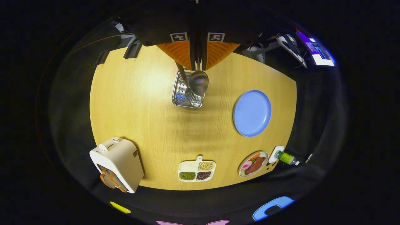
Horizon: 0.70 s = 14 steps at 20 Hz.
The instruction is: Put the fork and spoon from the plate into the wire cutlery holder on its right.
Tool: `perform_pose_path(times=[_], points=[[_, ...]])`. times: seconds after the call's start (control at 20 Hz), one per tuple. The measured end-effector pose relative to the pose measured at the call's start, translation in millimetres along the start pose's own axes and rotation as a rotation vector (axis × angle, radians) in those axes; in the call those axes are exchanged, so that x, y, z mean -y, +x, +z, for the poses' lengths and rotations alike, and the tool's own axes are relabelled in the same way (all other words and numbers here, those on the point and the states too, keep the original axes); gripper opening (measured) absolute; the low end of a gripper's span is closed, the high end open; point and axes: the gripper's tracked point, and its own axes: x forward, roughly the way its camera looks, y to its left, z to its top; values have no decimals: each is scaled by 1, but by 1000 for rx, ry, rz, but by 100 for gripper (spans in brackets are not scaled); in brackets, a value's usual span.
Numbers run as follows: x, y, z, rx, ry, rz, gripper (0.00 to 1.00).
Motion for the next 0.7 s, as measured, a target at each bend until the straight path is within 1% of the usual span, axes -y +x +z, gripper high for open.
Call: perform_pose_path(times=[0.4, 0.6, 0.7], points=[[13, 63, 8, -141, -53, -64, 9], [14, 81, 13, -159, -49, -69, 8], [14, 85, 14, -158, -56, -69, 10]])
